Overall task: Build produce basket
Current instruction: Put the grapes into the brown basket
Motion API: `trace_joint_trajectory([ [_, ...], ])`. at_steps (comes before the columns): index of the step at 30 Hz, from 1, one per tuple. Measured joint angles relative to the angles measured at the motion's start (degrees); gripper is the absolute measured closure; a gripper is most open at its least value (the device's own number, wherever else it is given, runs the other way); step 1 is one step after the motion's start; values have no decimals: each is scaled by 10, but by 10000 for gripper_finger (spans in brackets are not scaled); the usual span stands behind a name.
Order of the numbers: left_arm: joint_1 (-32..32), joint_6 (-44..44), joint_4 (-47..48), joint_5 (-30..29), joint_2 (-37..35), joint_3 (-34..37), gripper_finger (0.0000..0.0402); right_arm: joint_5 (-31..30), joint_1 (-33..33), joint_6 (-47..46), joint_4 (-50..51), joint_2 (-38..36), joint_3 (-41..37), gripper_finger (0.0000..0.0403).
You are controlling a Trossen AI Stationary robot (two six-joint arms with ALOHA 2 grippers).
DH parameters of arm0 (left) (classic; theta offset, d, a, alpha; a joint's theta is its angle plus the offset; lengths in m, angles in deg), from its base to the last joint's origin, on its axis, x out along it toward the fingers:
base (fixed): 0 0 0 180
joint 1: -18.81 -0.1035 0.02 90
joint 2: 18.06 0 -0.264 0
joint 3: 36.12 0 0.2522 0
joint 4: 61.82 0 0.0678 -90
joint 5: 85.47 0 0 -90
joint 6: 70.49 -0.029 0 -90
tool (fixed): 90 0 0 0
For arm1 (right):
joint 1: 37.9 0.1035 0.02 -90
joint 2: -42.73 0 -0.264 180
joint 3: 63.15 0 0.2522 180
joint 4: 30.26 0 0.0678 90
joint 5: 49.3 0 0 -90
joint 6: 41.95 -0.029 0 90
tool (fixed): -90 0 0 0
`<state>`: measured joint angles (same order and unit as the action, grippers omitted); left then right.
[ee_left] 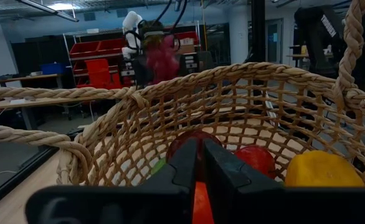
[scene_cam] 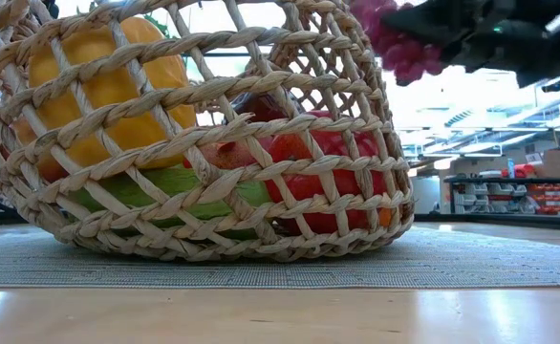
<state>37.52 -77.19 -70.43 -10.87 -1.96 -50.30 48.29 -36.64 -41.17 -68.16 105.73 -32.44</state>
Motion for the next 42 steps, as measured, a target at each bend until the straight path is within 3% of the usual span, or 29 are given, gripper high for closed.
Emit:
trace_joint_trajectory([
  [9,0,0,0,0,0,0,374,-36,2,27,311,51,184,189],
  [15,0,0,0,0,0,0,366,-59,-9,85,323,75,299,189],
  [18,0,0,0,0,0,0,366,-34,-21,83,344,104,348,189],
  [25,0,0,0,0,0,0,374,29,-12,92,445,225,478,189],
  [30,0,0,0,0,0,0,369,23,9,142,540,297,569,189],
  [36,0,0,0,0,0,0,367,23,22,173,576,318,648,189],
  [42,0,0,0,0,0,0,374,84,23,137,550,325,692,189],
])
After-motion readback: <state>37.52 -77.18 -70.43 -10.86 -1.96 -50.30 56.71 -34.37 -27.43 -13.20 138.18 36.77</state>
